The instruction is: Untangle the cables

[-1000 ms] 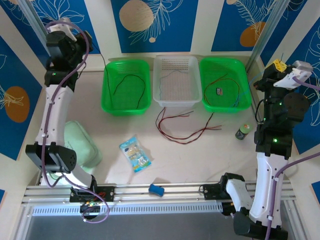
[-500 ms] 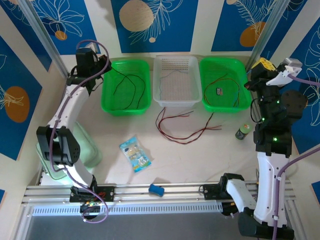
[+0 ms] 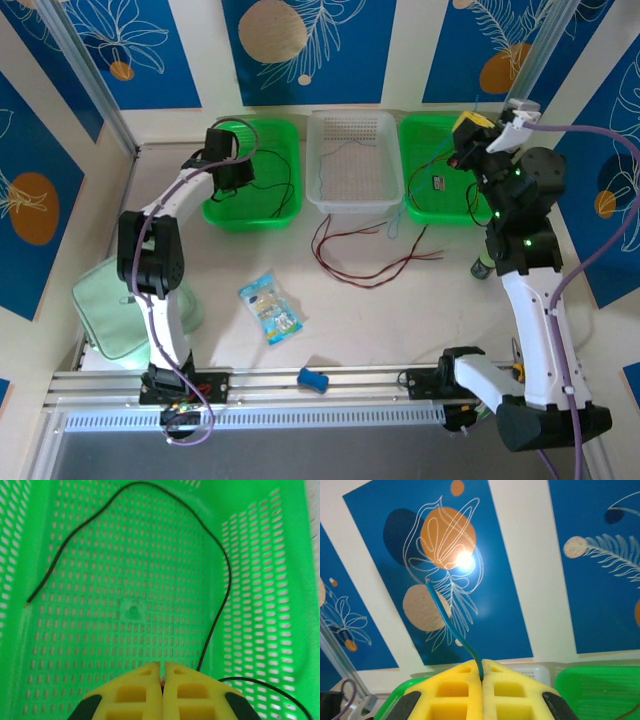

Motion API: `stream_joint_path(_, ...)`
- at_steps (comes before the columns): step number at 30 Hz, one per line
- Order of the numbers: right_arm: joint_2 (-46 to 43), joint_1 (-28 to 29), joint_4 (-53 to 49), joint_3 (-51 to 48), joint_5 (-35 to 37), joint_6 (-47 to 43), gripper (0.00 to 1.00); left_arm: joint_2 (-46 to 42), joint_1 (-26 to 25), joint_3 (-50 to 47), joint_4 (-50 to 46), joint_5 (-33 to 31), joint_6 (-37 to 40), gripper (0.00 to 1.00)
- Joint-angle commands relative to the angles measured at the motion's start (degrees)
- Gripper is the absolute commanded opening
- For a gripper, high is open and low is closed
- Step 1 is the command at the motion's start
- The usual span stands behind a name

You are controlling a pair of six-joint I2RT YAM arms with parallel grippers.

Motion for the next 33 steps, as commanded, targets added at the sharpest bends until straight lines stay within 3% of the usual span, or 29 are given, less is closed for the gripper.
stream_joint_path(1,2.64,2.54,2.75,2.75,1.33,0.44,0.0,0.76,-0.17,2.8,-2.22,0.37,1.4,0.35)
stream_joint_path(2,3.88,3.49,3.09,3.4,1.47,0.04,0.0,0.7,-0.15,2.9,-2.44,0.18,1.54,0.55)
stream_joint_path(3,5.05,4.2,3.56,3.82,1.77,-0.21,0.0,0.67,-0.25,3.16,-2.66,-0.16,2.02,0.63)
stream_joint_path(7,9.17,6.04,3.86,6.39,1.93,-0.63,0.0,-0.79,-0.34,4.31,-3.81,-1.34,3.96,0.77)
stream_joint_path(16,13.4,7.0,4.12,11.33,1.13,0.02,0.0,-9.86,-2.23,6.17,-5.04,5.33,7.6,0.85)
stream_joint_path(22,14.29,8.74,3.62,12.96,-0.7,0.41,0.0,-16.18,-5.31,6.88,1.19,17.73,7.58,0.88)
stream_joint_path(27,13.79,9.13,3.37,14.0,-0.77,0.86,0.0,-19.4,-10.24,5.64,6.71,25.88,8.9,0.87)
stream_joint_path(33,12.69,9.13,2.61,14.77,-1.49,0.96,0.0,-23.49,-18.34,-1.89,13.2,27.5,12.21,0.81)
